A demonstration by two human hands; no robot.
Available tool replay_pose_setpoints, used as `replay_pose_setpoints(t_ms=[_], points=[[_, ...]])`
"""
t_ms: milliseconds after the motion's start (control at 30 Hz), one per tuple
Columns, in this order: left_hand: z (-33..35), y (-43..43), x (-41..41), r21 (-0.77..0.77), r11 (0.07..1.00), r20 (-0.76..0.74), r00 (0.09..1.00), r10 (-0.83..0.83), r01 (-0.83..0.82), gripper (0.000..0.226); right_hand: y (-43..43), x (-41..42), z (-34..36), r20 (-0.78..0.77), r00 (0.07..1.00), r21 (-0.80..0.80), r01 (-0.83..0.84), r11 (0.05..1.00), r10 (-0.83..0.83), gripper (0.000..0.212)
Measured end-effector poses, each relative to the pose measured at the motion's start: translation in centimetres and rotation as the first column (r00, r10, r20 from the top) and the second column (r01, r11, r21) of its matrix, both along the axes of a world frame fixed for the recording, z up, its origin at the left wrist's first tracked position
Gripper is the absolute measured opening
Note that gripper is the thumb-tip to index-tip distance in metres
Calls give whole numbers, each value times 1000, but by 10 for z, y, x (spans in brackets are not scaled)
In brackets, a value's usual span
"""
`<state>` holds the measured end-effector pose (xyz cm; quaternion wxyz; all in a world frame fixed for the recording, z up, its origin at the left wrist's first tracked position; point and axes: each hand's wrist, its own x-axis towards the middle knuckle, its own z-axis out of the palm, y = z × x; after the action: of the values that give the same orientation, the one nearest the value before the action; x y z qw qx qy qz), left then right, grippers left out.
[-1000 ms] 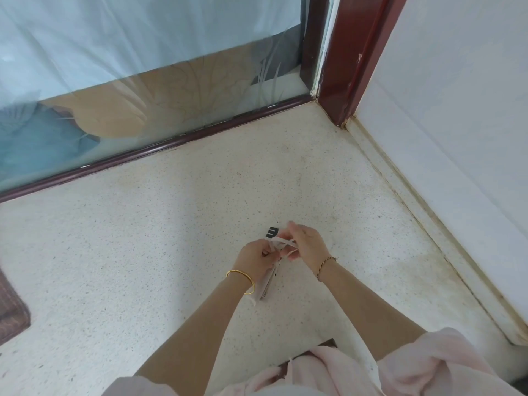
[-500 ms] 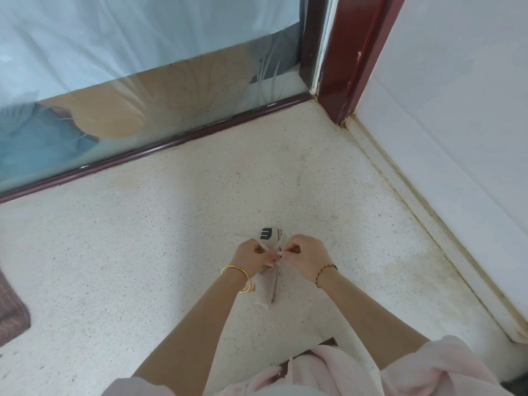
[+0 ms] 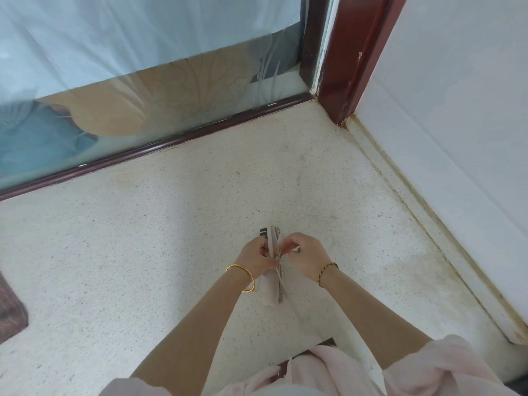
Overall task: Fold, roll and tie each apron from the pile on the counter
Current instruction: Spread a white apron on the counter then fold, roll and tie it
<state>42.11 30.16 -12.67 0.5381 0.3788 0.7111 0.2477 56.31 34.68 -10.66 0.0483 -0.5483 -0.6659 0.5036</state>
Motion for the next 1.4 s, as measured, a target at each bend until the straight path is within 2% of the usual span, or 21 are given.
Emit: replay_pose_setpoints(t_ms=[100,400,467,567,633,700,833,933,1000,1233,1400], points=[[0,-3,1,59,995,-72,995,-71,75,20,-7,-1,-6,-48,997,-21,-62,998,61,22],[1,-6,6,189,976,-189,979,-73,109,26,-10,-7,-20,53,996,39,-70,997,68,19],[-1,-6,8,186,973,-291,953,-80,139,19,-11,-8,-23,71,996,51,-58,997,54,19],[-5,-7,12,141,962,-542,831,-124,235,13,-13,-11,-24,77,996,37,-55,998,52,17],[-9,-10,17,160,954,-611,785,-106,253,11,-14,-13,-23,74,996,17,-60,998,58,15],[-12,-13,19,193,962,-606,795,-37,192,6,-13,-13,-22,44,999,-23,-19,1000,20,9],[-12,-16,16,208,972,-486,874,7,108,5,-13,-8,-20,-9,997,-61,78,995,-79,8],[-10,-17,12,205,975,-444,896,11,90,13,-13,-8,-20,-36,998,-57,44,997,-46,18],[-11,-18,10,198,979,-421,907,31,58,12,-12,-10,-20,-19,1000,-50,-5,999,4,21],[-10,-13,3,113,994,-303,952,38,-4,10,-10,-15,-19,70,996,-31,-55,998,57,9],[-9,-15,-3,42,998,-276,959,66,-57,19,-7,-15,-17,172,980,12,-104,994,101,26]])
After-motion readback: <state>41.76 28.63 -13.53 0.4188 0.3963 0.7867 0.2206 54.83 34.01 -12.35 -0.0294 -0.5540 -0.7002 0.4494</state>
